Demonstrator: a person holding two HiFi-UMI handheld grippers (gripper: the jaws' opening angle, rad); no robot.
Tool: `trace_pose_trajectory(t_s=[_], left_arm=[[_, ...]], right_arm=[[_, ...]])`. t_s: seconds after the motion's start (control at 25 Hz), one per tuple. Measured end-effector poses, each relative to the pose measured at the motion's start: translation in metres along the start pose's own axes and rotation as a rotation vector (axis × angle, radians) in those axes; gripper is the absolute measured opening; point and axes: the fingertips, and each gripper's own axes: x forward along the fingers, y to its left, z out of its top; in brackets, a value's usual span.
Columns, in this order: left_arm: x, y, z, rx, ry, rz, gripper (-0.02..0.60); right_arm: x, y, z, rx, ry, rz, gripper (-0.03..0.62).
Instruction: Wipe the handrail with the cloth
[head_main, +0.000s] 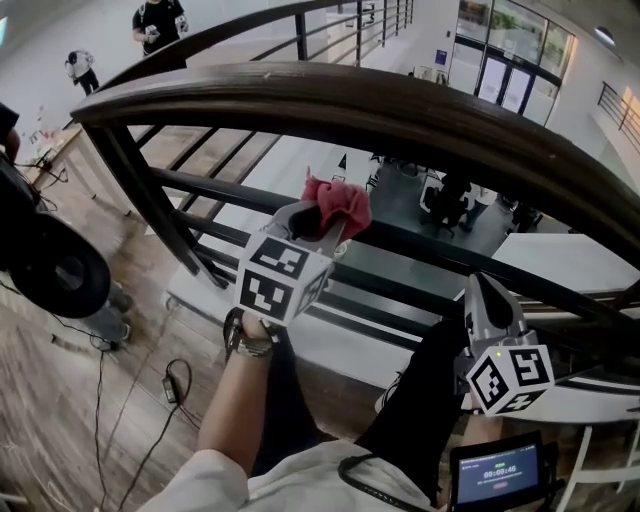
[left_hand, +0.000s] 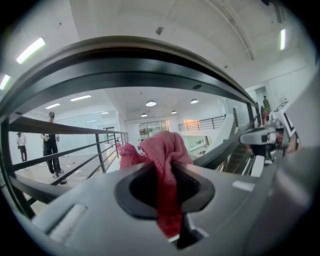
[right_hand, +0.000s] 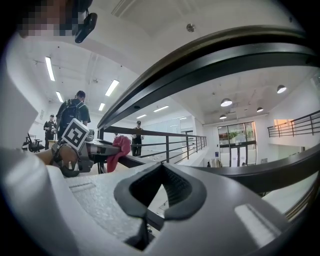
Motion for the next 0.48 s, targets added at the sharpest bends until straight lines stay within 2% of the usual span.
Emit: trace_pose_trajectory(t_s=[0.2, 0.48], left_arm=[[-0.001, -0.013, 0.005, -0.005, 0.002, -0.003, 0.074], [0.002, -0.004, 0.002, -0.007, -0.015, -0.015, 0.074]], right_arm=[[-0.004, -0.012, 0.003, 0.022, -0.01, -0.01, 0.003], [0.0, 0.004, 0.015, 0.005, -0.032, 0.004, 0.003]])
